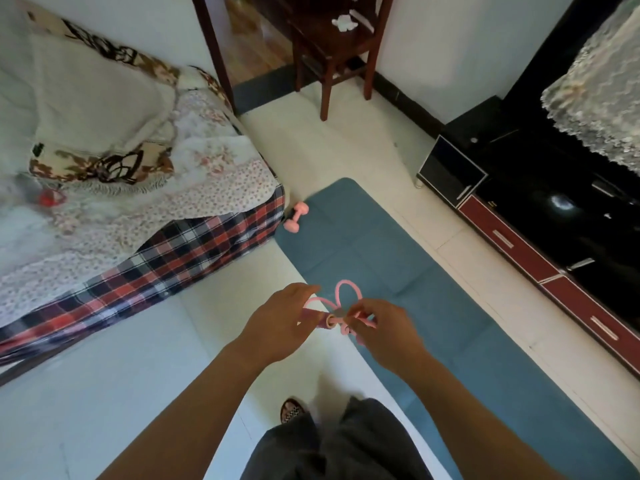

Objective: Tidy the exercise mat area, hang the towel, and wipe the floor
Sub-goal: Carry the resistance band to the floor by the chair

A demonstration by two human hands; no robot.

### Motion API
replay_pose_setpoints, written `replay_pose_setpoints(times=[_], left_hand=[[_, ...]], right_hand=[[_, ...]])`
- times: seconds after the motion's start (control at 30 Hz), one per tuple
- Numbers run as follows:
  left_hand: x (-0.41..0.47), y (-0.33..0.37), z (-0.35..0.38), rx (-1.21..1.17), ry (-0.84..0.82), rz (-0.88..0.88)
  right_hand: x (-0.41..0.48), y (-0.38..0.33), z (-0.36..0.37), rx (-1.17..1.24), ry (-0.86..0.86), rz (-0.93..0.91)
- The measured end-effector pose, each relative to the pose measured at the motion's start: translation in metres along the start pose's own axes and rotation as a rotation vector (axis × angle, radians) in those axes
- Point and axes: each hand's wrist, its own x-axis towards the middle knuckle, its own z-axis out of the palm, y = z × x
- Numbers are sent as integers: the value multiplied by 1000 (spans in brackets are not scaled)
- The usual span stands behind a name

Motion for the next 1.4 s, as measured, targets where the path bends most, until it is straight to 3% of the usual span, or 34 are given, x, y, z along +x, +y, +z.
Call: replay_pose_setpoints(times=[0.2,0.43,0.67,1.07,1.4], left_hand=[[67,-15,-30,-36,-111,-90],[153,-30,-79,-6,-54,-111],[240,-28,-125,-65,-53,-124],[433,-61,-235,-151,-120,-12],[567,-89,-342,-127,21,99]], right_hand=[[76,-19,-17,18,-21,10],[177,-29,-48,-26,-52,17],[255,-56,-87,21,22,2],[429,-137,-133,29,194,49],[583,-219,-183,-6,309,-19]])
